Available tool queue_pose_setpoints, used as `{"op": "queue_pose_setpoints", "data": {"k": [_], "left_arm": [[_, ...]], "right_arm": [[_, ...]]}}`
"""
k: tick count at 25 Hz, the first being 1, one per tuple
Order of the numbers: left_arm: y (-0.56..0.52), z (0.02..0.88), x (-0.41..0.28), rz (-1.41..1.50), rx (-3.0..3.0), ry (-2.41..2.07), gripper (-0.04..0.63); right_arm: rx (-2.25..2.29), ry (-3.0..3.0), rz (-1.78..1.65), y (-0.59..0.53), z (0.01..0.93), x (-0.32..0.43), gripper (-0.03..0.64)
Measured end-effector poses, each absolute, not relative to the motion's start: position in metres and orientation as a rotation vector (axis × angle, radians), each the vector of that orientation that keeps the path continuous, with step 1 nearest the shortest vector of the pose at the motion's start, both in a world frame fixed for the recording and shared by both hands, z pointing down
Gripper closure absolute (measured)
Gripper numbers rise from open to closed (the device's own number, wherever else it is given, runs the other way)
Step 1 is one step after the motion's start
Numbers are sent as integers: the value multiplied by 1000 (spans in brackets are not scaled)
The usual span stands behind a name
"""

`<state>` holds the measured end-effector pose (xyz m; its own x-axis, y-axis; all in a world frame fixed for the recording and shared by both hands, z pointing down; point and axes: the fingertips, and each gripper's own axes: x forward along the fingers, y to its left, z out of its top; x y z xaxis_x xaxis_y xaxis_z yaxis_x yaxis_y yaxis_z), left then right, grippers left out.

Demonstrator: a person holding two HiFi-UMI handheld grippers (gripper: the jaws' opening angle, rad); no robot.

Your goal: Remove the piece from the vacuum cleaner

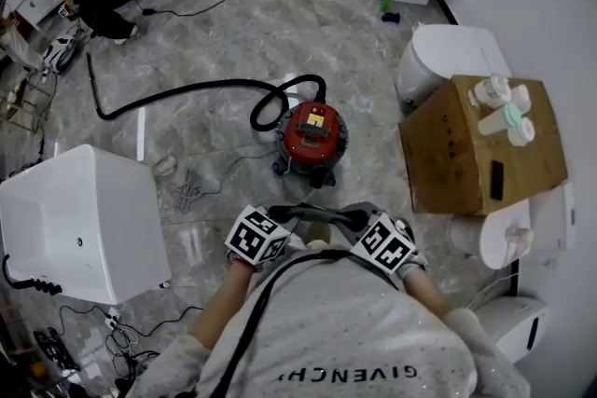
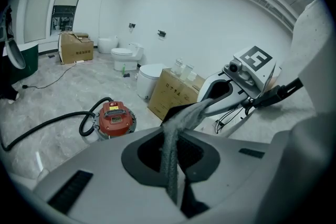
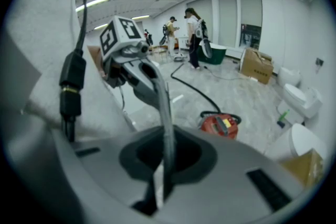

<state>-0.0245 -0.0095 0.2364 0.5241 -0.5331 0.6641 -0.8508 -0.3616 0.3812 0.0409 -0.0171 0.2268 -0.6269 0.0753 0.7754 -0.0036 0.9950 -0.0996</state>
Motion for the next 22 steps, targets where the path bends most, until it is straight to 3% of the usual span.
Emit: {"op": "queue_pose_setpoints", "data": {"k": [22], "left_arm": [[-10, 241, -26, 556, 2073, -1056, 561]], "right_arm": [[-4, -2215, 113, -14, 229, 39, 588]]}}
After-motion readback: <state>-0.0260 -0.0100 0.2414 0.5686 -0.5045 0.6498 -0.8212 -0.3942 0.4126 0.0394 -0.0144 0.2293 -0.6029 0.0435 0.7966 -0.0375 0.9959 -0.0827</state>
